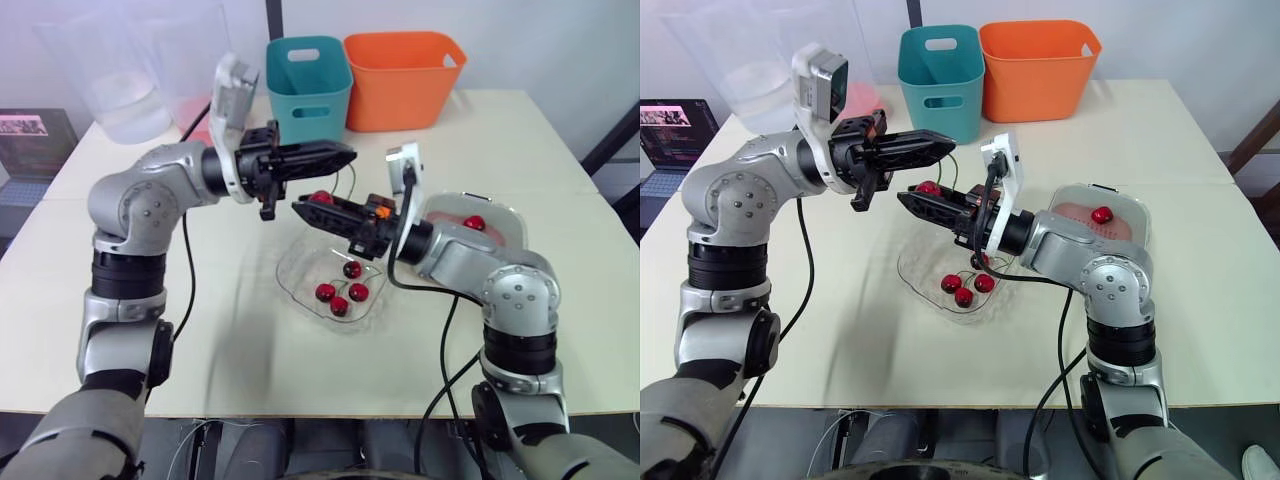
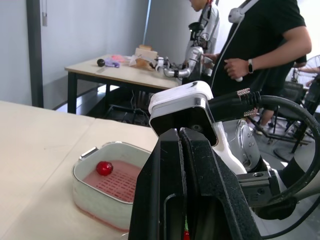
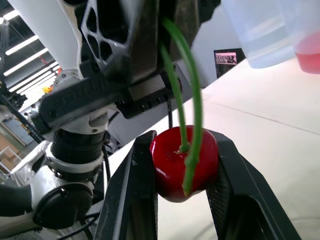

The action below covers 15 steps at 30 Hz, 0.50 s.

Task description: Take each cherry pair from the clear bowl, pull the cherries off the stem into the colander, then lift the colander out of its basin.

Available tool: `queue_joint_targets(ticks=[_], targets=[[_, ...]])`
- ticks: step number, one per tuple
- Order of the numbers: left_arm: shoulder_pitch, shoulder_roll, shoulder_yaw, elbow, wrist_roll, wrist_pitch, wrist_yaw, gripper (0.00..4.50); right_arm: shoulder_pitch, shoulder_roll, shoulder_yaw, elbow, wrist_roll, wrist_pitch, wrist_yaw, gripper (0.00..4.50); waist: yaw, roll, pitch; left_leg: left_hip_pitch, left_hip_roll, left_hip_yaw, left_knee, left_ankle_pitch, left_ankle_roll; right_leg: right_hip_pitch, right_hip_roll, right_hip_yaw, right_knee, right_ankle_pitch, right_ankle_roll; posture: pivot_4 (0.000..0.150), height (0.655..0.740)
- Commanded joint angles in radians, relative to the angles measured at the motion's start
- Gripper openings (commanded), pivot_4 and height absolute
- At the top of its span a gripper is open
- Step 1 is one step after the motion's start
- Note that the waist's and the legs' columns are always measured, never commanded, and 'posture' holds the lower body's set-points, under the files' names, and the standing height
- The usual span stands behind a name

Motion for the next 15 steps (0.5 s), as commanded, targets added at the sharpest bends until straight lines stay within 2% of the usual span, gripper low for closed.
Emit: queue_joint_targets(ticks=[1, 15], targets=[[-0.032, 0.012, 0.020, -0.004, -0.006, -0.017, -0.002, 0.00, 0.032, -0.028, 0.026, -0.038, -0.023, 0.001, 0.024, 0.85, 0.000, 0.000, 0.000, 0.000, 0.000, 0.000, 0.000, 0.000, 0.000, 0.000, 0.000, 0.000, 0.000, 0.000, 0.000, 0.150, 0.7394], [-0.042, 0.011, 0.031, 0.022, -0.012, -0.028, 0.011, 0.00, 0.115, -0.093, 0.082, -0.071, -0.092, -0.006, 0.083, 0.85, 0.001, 0.000, 0.000, 0.000, 0.000, 0.000, 0.000, 0.000, 0.000, 0.000, 0.000, 0.000, 0.000, 0.000, 0.000, 0.150, 0.7394]])
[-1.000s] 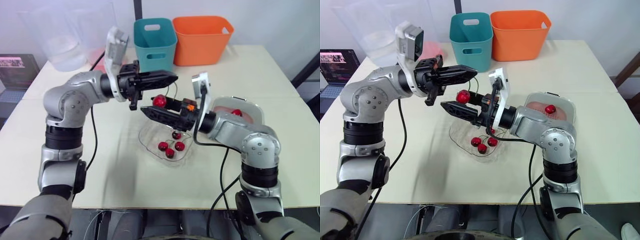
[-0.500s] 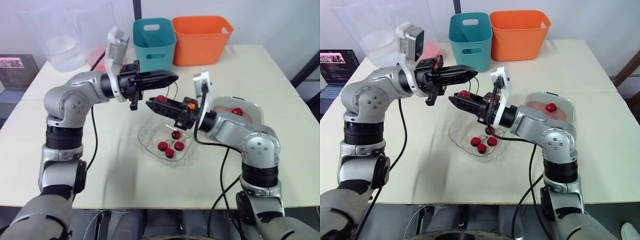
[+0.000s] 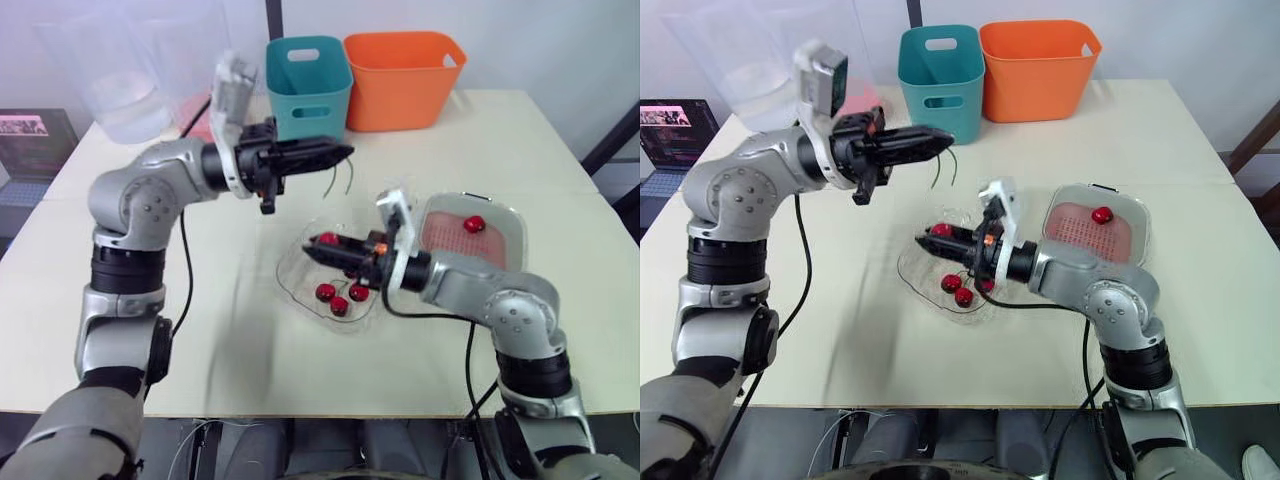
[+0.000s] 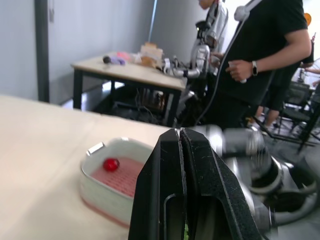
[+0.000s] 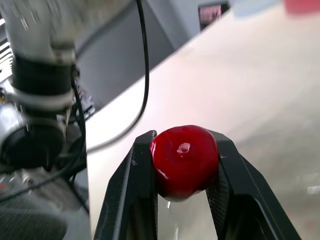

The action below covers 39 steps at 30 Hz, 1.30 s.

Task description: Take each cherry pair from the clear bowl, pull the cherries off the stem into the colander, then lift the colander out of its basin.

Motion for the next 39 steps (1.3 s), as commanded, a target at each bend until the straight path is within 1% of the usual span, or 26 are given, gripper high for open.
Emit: queue_joint_targets(ticks=[1, 4, 7, 8, 11, 13, 14, 18, 24, 26, 27, 28, 29, 30, 31, 32, 35, 39], targets=[[-0.016, 0.010, 0.021, -0.018, -0.005, -0.015, -0.003, 0.00, -0.002, -0.004, -0.008, -0.045, 0.005, -0.008, 0.014, 0.85, 0.000, 0.000, 0.000, 0.000, 0.000, 0.000, 0.000, 0.000, 0.000, 0.000, 0.000, 0.000, 0.000, 0.000, 0.000, 0.150, 0.7394], [-0.002, 0.023, 0.008, -0.022, 0.010, -0.024, -0.012, 0.00, -0.004, -0.016, -0.054, -0.061, 0.033, -0.010, 0.001, 0.85, 0.000, 0.000, 0.000, 0.000, 0.000, 0.000, 0.000, 0.000, 0.000, 0.000, 0.000, 0.000, 0.000, 0.000, 0.000, 0.150, 0.7394], [0.020, 0.039, -0.010, -0.023, 0.042, -0.048, -0.024, 0.00, -0.014, -0.078, -0.133, -0.071, 0.052, -0.014, 0.008, 0.85, 0.001, 0.000, 0.000, 0.000, 0.000, 0.000, 0.000, 0.000, 0.000, 0.000, 0.000, 0.000, 0.000, 0.000, 0.000, 0.150, 0.7394], [0.027, 0.043, -0.013, -0.019, 0.053, -0.057, -0.026, 0.00, -0.016, -0.119, -0.164, -0.066, 0.041, -0.019, 0.019, 0.85, 0.002, 0.000, 0.000, 0.000, 0.000, 0.000, 0.000, 0.000, 0.000, 0.000, 0.000, 0.000, -0.001, 0.000, 0.000, 0.150, 0.7394], [0.052, 0.051, -0.023, -0.007, 0.078, -0.080, -0.036, 0.00, -0.001, -0.317, -0.280, 0.014, -0.060, -0.063, 0.099, 0.85, 0.008, 0.000, 0.000, 0.000, -0.001, 0.000, 0.000, 0.000, 0.001, 0.001, 0.000, 0.000, -0.001, 0.000, 0.000, 0.150, 0.7394], [0.062, 0.052, -0.032, -0.005, 0.089, -0.090, -0.042, 0.00, 0.011, -0.398, -0.321, 0.079, -0.110, -0.095, 0.137, 0.85, 0.014, 0.000, 0.000, 0.000, -0.001, 0.001, 0.000, -0.002, 0.003, 0.002, -0.001, 0.000, -0.002, 0.000, 0.000, 0.150, 0.7394], [0.068, 0.051, -0.040, -0.004, 0.099, -0.099, -0.046, 0.00, 0.028, -0.442, -0.318, 0.115, -0.160, -0.127, 0.165, 0.85, 0.015, 0.000, 0.000, 0.000, -0.002, 0.001, 0.000, -0.002, 0.004, 0.003, -0.001, -0.001, -0.004, 0.000, 0.000, 0.150, 0.7394], [0.082, 0.040, -0.060, 0.007, 0.127, -0.126, -0.054, 0.00, 0.076, -0.536, -0.264, 0.225, -0.327, -0.238, 0.248, 0.85, 0.018, 0.000, 0.000, 0.000, -0.001, 0.005, 0.000, -0.002, 0.004, 0.003, 0.001, -0.001, -0.004, 0.000, 0.000, 0.150, 0.7394], [0.081, 0.030, -0.058, -0.002, 0.127, -0.117, -0.042, 0.00, 0.083, -0.537, -0.190, 0.368, -0.474, -0.330, 0.310, 0.85, 0.008, 0.000, 0.000, 0.000, 0.000, 0.005, 0.000, -0.001, 0.002, 0.003, 0.000, 0.000, -0.004, 0.000, 0.000, 0.150, 0.7394], [0.084, 0.037, -0.053, -0.002, 0.128, -0.115, -0.040, 0.00, 0.086, -0.534, -0.190, 0.383, -0.491, -0.340, 0.328, 1.81, 0.007, 0.000, 0.000, 0.000, 0.000, 0.005, 0.000, 0.000, 0.001, 0.003, 0.000, 0.000, -0.004, 0.000, 0.000, 0.150, 0.7394], [0.085, 0.039, -0.046, -0.001, 0.128, -0.116, -0.034, 0.00, 0.087, -0.534, -0.192, 0.388, -0.500, -0.347, 0.335, 2.11, 0.006, 0.000, 0.000, 0.000, 0.000, 0.005, 0.000, 0.000, 0.001, 0.003, 0.000, 0.000, -0.004, 0.000, 0.000, 0.150, 0.7394], [0.085, 0.040, -0.040, 0.000, 0.126, -0.115, -0.027, 0.00, 0.086, -0.532, -0.195, 0.392, -0.507, -0.351, 0.341, 2.65, 0.005, 0.000, 0.000, 0.000, 0.000, 0.004, 0.000, 0.000, 0.001, 0.003, 0.000, 0.000, -0.004, 0.000, 0.000, 0.150, 0.7394], [0.083, 0.040, -0.030, 0.001, 0.118, -0.108, -0.020, 0.00, 0.081, -0.530, -0.200, 0.395, -0.510, -0.351, 0.344, 3.08, 0.005, 0.000, 0.000, 0.000, 0.000, 0.004, 0.000, 0.000, 0.001, 0.003, 0.000, 0.000, -0.004, 0.000, 0.000, 0.150, 0.7394], [0.080, 0.040, -0.022, 0.001, 0.110, -0.101, -0.013, 0.00, 0.075, -0.529, -0.206, 0.398, -0.510, -0.350, 0.348, 3.68, 0.005, 0.000, 0.000, 0.000, 0.000, 0.004, 0.000, 0.000, 0.001, 0.003, 0.000, 0.000, -0.004, 0.000, 0.000, 0.150, 0.7394], [0.078, 0.040, -0.016, 0.001, 0.104, -0.095, -0.009, 0.00, 0.070, -0.527, -0.211, 0.399, -0.511, -0.348, 0.351, 4.18, 0.004, 0.000, 0.000, 0.000, 0.000, 0.003, 0.000, 0.000, 0.001, 0.003, 0.000, 0.000, -0.004, 0.000, 0.000, 0.150, 0.7394], [0.076, 0.043, -0.008, 0.003, 0.100, -0.090, -0.003, 0.00, 0.061, -0.526, -0.218, 0.400, -0.510, -0.348, 0.353, 4.47, 0.004, 0.000, 0.000, 0.000, 0.000, 0.003, 0.000, 0.000, 0.001, 0.003, 0.000, 0.000, -0.004, 0.000, 0.000, 0.150, 0.7394], [0.077, 0.055, 0.037, 0.023, 0.088, -0.071, 0.031, 0.00, 0.014, -0.518, -0.249, 0.364, -0.472, -0.322, 0.354, 4.47, 0.002, 0.000, 0.000, 0.000, 0.000, 0.003, 0.000, 0.000, 0.001, 0.003, 0.000, 0.000, -0.004, 0.000, 0.000, 0.150, 0.7394], [0.112, 0.096, 0.110, 0.062, 0.084, -0.042, 0.086, 0.00, -0.079, -0.460, -0.255, 0.192, -0.294, -0.175, 0.355, 4.47, -0.005, 0.000, 0.000, 0.001, 0.001, 0.002, 0.000, 0.000, 0.001, 0.002, 0.001, 0.000, -0.004, 0.000, 0.000, 0.150, 0.7394]])
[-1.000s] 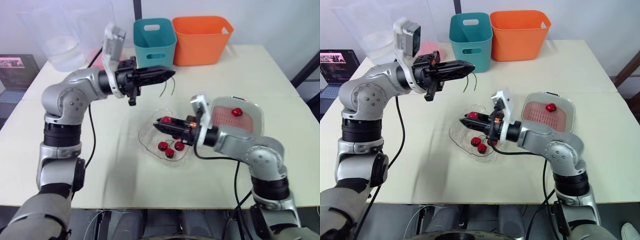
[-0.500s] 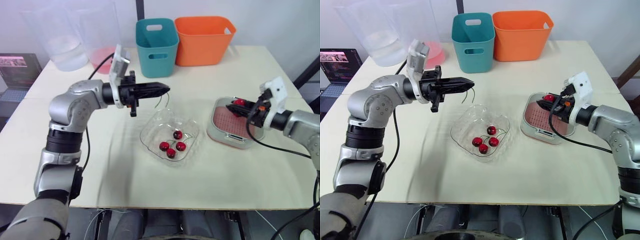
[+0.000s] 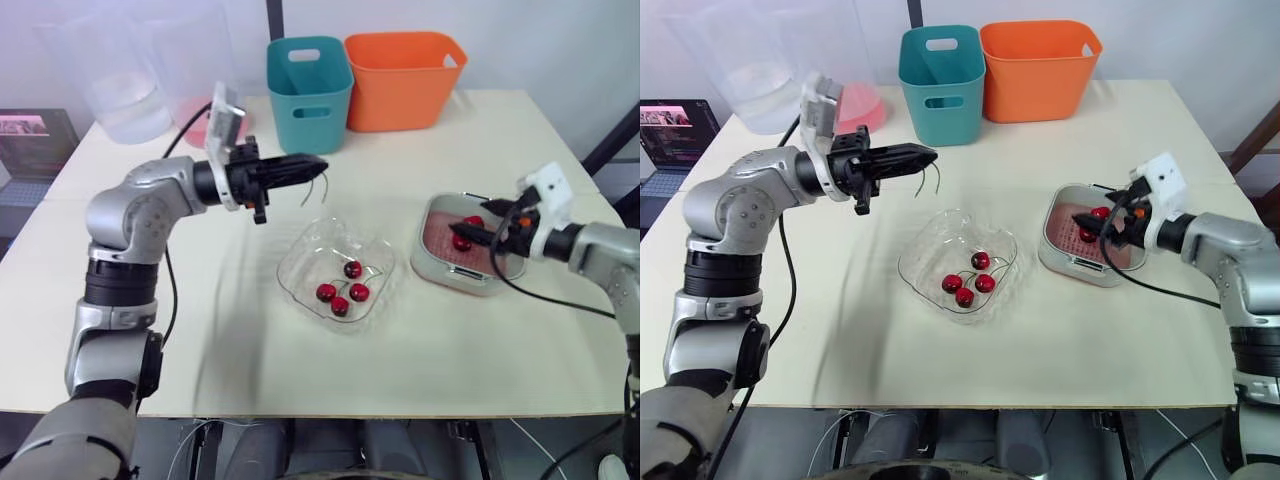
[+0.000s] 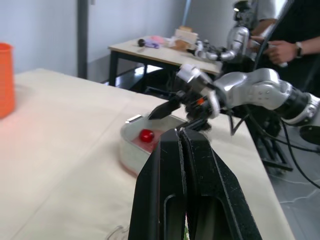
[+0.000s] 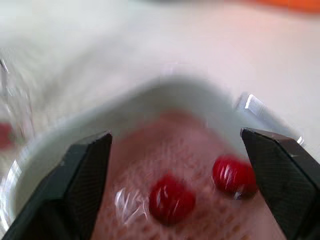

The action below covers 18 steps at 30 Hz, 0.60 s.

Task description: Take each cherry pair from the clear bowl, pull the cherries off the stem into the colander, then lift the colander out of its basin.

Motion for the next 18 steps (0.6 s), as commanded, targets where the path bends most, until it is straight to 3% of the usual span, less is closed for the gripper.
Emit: queue_joint_targets(ticks=[1, 6, 8, 13, 17, 18], targets=[[0.048, 0.063, 0.087, 0.020, -0.014, 0.027, 0.039, 0.00, -0.086, 0.061, 0.000, -0.216, 0.176, 0.121, 0.003, 4.47, -0.003, 0.000, 0.000, 0.000, 0.000, 0.000, 0.000, 0.000, 0.000, 0.000, 0.001, 0.000, 0.000, 0.000, 0.000, 0.150, 0.7394], [0.213, 0.136, 0.184, 0.132, -0.015, 0.066, 0.065, 0.00, -0.204, 0.293, 0.177, -0.398, 0.268, 0.205, -0.095, 4.47, -0.008, 0.001, -0.001, 0.001, 0.001, -0.004, -0.001, 0.000, 0.000, 0.000, 0.002, 0.001, 0.000, 0.000, 0.000, 0.150, 0.7394], [0.281, 0.157, 0.185, 0.162, 0.010, 0.053, 0.064, 0.00, -0.238, 0.367, 0.276, -0.420, 0.227, 0.218, -0.125, 4.47, -0.001, 0.001, -0.001, 0.000, 0.000, -0.004, -0.001, 0.000, 0.000, -0.002, 0.000, 0.001, 0.002, 0.000, 0.000, 0.150, 0.7394], [0.377, 0.162, 0.213, 0.168, 0.018, 0.056, 0.108, 0.00, -0.261, 0.421, 0.450, -0.446, 0.121, 0.188, -0.120, 4.47, 0.033, -0.002, -0.002, -0.002, -0.004, -0.006, 0.000, 0.001, -0.002, -0.002, -0.002, 0.001, 0.001, 0.000, 0.000, 0.150, 0.7394], [0.460, 0.173, 0.172, 0.089, 0.067, 0.043, 0.138, 0.00, -0.236, 0.404, 0.548, -0.452, 0.041, 0.127, -0.062, 4.47, 0.030, -0.002, -0.002, -0.002, -0.004, -0.005, -0.001, 0.001, -0.002, -0.002, -0.004, 0.001, 0.000, 0.000, 0.000, 0.150, 0.7394], [0.472, 0.174, 0.168, 0.088, 0.090, 0.034, 0.161, 0.29, -0.234, 0.401, 0.553, -0.443, 0.030, 0.116, -0.051, 4.50, 0.029, -0.002, -0.002, -0.002, -0.004, -0.005, -0.001, 0.001, -0.002, -0.002, -0.003, 0.001, 0.000, 0.000, 0.000, 0.150, 0.7394]])
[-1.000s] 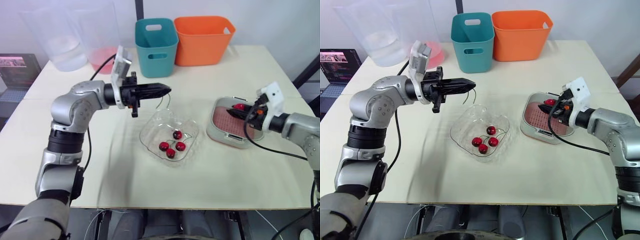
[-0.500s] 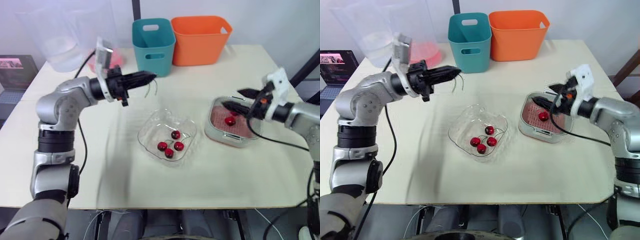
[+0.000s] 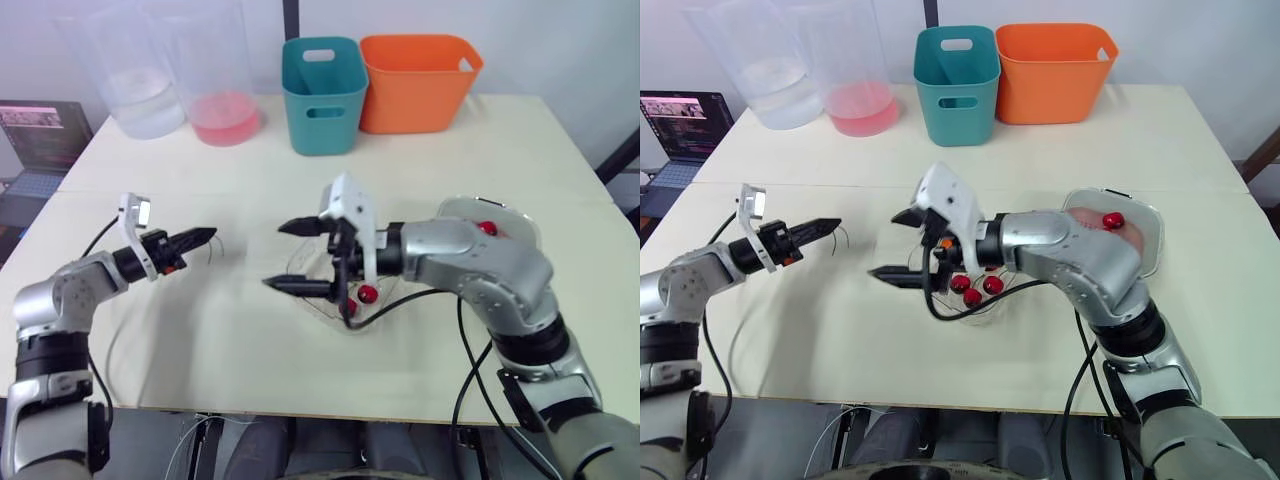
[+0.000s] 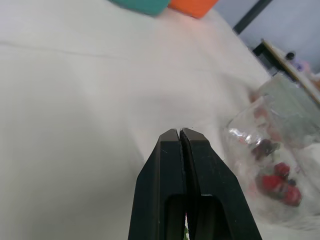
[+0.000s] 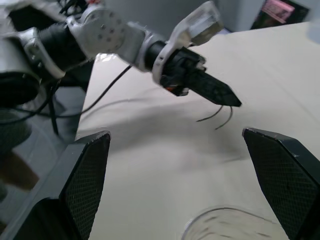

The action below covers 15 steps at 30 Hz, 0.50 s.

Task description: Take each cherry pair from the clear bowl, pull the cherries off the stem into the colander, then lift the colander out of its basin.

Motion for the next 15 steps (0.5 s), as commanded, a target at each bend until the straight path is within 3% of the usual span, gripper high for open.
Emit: queue_joint_targets(ticks=[1, 8, 15], targets=[[0.023, 0.016, 0.001, -0.049, 0.041, -0.032, 0.048, 0.63, -0.005, -0.009, 0.008, -0.008, -0.048, -0.053, 0.042, 4.50, -0.001, 0.000, 0.000, 0.000, 0.000, 0.000, 0.000, 0.000, 0.000, 0.000, 0.000, 0.000, 0.000, 0.000, 0.000, 0.150, 0.7394], [0.031, 0.060, 0.042, -0.078, 0.028, -0.039, 0.051, 3.94, 0.000, -0.027, -0.033, 0.018, -0.070, -0.062, 0.077, 4.50, -0.006, 0.000, 0.000, 0.000, 0.001, 0.000, 0.000, 0.000, 0.000, -0.002, 0.001, 0.000, 0.002, 0.000, 0.000, 0.150, 0.7394], [-0.028, 0.185, 0.043, -0.167, 0.040, -0.128, -0.042, 3.94, 0.033, -0.094, -0.219, 0.047, 0.006, -0.009, 0.099, 4.50, 0.002, 0.000, 0.000, 0.000, 0.002, 0.001, -0.001, 0.000, 0.000, -0.001, 0.001, 0.000, 0.001, 0.000, 0.000, 0.150, 0.7394]])
